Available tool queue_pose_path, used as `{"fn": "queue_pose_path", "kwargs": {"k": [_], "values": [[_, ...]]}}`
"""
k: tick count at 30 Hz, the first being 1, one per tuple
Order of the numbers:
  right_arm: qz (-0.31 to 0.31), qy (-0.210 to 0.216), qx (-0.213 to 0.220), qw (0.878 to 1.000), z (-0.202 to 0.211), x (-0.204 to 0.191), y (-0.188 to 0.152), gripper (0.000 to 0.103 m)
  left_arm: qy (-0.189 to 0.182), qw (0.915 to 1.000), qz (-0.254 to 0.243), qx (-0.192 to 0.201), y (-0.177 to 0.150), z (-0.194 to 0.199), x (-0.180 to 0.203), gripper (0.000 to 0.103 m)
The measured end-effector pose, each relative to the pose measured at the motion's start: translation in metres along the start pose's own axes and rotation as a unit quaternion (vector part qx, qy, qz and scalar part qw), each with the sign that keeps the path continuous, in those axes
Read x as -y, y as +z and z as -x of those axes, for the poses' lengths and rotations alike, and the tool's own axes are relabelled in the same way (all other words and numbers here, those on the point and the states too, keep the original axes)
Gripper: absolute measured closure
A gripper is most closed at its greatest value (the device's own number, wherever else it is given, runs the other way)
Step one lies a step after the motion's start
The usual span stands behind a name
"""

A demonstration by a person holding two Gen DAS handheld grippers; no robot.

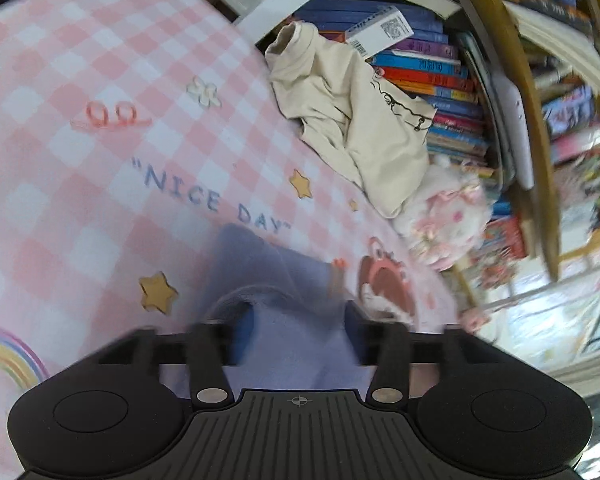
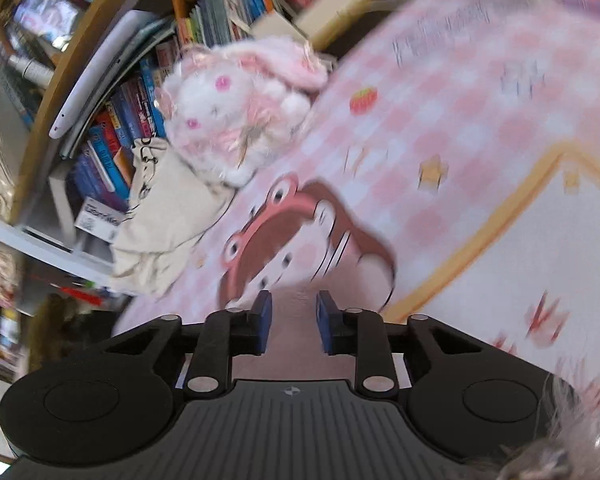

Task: Fold clothes
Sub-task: 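Lay the hem onto the collar and open both grippers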

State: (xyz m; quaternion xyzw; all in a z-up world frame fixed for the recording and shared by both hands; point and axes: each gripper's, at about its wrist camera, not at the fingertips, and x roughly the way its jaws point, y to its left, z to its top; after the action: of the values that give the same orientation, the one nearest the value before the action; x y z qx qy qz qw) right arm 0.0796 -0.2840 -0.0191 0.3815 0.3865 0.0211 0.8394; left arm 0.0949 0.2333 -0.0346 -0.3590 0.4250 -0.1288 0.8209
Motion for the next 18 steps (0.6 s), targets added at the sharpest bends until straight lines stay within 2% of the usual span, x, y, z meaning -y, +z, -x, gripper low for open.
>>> {"fn": "queue_pose_path", "kwargs": {"k": [2, 3, 5, 7, 8, 11, 12, 13, 14, 16, 18], "values": [[0.068, -0.012, -0.001, 0.998, 0.003, -0.009, 0.002, 0.075, 0.017, 0.9980, -0.059, 0.015, -0.003, 0.007, 0.010, 0.047], [0.118, -0.021, -0.006, 0.993, 0.003, -0.017, 0.000, 0.071, 0.029, 0.9952, -0.092, 0.018, -0.007, 0.008, 0.015, 0.047], [0.215, -0.044, -0.016, 0.975, -0.001, -0.030, -0.009, 0.066, 0.053, 0.9856, -0.159, 0.023, -0.014, 0.008, 0.026, 0.048], [0.303, -0.070, -0.024, 0.950, -0.008, -0.043, -0.022, 0.065, 0.076, 0.9711, -0.225, 0.028, -0.022, 0.008, 0.036, 0.049], [0.324, -0.080, -0.026, 0.942, -0.013, -0.046, -0.026, 0.065, 0.079, 0.9691, -0.232, 0.030, -0.022, 0.006, 0.038, 0.049], [0.351, -0.097, -0.031, 0.931, -0.032, -0.048, -0.035, 0.067, 0.084, 0.9654, -0.244, 0.035, -0.023, -0.003, 0.042, 0.051], [0.350, -0.100, -0.035, 0.931, -0.037, -0.047, -0.036, 0.075, 0.086, 0.9641, -0.249, 0.037, -0.023, -0.006, 0.043, 0.061], [0.349, -0.102, -0.039, 0.931, -0.041, -0.046, -0.036, 0.097, 0.087, 0.9628, -0.253, 0.039, -0.023, -0.009, 0.044, 0.079], [0.345, -0.103, -0.040, 0.932, -0.044, -0.046, -0.036, 0.097, 0.089, 0.9615, -0.257, 0.040, -0.023, -0.012, 0.046, 0.099], [0.309, -0.076, -0.016, 0.948, -0.026, -0.043, -0.029, 0.097, 0.092, 0.9587, -0.265, 0.044, -0.024, -0.018, 0.048, 0.099], [0.266, -0.052, 0.004, 0.962, -0.010, -0.037, -0.021, 0.097, 0.092, 0.9632, -0.246, 0.056, -0.022, -0.012, 0.043, 0.099]]}}
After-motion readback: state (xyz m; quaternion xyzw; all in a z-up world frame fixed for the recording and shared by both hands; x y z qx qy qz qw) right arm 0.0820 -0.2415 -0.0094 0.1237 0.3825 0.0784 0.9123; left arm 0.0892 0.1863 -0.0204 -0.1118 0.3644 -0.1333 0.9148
